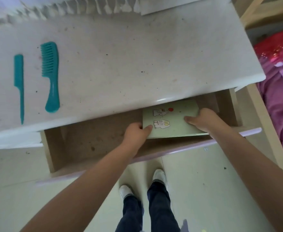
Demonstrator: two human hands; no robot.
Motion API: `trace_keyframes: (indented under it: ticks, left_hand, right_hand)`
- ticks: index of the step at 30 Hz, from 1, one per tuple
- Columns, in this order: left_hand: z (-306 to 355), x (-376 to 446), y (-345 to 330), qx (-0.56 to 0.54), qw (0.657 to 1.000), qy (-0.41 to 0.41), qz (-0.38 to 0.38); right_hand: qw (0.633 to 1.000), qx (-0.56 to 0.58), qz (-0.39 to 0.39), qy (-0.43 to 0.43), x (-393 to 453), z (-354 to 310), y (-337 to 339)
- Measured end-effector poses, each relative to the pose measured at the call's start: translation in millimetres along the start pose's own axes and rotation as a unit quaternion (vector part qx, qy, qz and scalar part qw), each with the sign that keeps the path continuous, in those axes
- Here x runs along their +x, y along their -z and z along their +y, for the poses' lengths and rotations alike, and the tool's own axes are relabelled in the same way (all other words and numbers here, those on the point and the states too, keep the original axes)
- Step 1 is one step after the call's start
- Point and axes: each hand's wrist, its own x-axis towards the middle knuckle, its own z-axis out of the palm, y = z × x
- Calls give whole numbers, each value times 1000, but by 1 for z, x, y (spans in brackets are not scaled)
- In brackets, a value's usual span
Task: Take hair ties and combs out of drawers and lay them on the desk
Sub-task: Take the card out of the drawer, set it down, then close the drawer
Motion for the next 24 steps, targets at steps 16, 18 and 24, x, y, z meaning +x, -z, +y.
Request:
trace_keyframes:
  ticks: [16, 18, 24]
  left_hand:
    - [-15, -92, 134, -339, 939, -36, -47]
    - [1, -75, 127, -361, 932, -29, -11]
    - [20, -28, 115, 151, 976, -117, 104]
  right_hand:
    - [827, 528, -41, 190, -92, -98, 12]
    - [757, 631, -61, 157, -73, -123, 13]
    - [874, 462, 16, 150, -14, -159, 8]
